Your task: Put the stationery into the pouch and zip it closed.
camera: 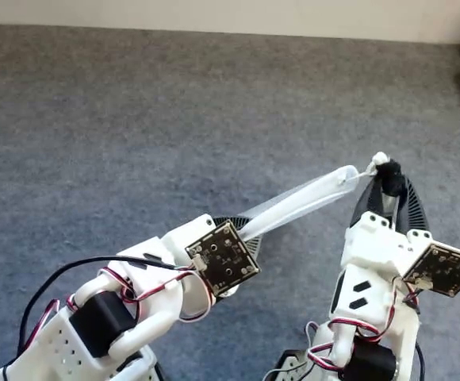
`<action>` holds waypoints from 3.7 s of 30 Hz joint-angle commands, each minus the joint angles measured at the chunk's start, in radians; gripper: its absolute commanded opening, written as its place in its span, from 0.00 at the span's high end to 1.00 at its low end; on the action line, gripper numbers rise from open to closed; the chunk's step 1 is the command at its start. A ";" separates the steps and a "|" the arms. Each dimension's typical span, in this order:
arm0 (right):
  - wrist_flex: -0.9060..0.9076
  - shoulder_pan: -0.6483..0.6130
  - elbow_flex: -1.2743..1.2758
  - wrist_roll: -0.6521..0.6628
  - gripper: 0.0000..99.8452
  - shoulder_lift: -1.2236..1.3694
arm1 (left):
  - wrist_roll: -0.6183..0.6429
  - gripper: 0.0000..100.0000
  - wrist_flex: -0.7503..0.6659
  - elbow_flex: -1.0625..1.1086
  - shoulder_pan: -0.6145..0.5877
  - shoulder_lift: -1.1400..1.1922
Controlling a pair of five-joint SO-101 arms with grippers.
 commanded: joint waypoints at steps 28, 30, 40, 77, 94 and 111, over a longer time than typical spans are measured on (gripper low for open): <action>0.309 -0.140 -0.013 0.048 0.76 0.008 | 0.115 1.00 -0.037 -0.007 -0.265 -0.015; 0.309 -0.176 -0.012 0.051 0.76 0.015 | 0.152 1.00 -0.051 -0.007 -0.323 -0.015; 0.289 -0.314 -0.001 0.048 0.76 0.018 | 0.261 1.00 -0.061 -0.002 -0.538 -0.005; 0.177 -0.363 0.165 0.048 0.76 0.008 | 0.078 0.81 0.198 -0.087 -0.685 -0.016; 0.177 -0.363 0.165 0.052 0.76 0.007 | 0.077 0.77 0.384 -0.157 -0.690 -0.394; 0.177 -0.363 0.162 0.046 0.87 0.007 | 0.075 0.84 0.388 -0.130 -0.694 -0.568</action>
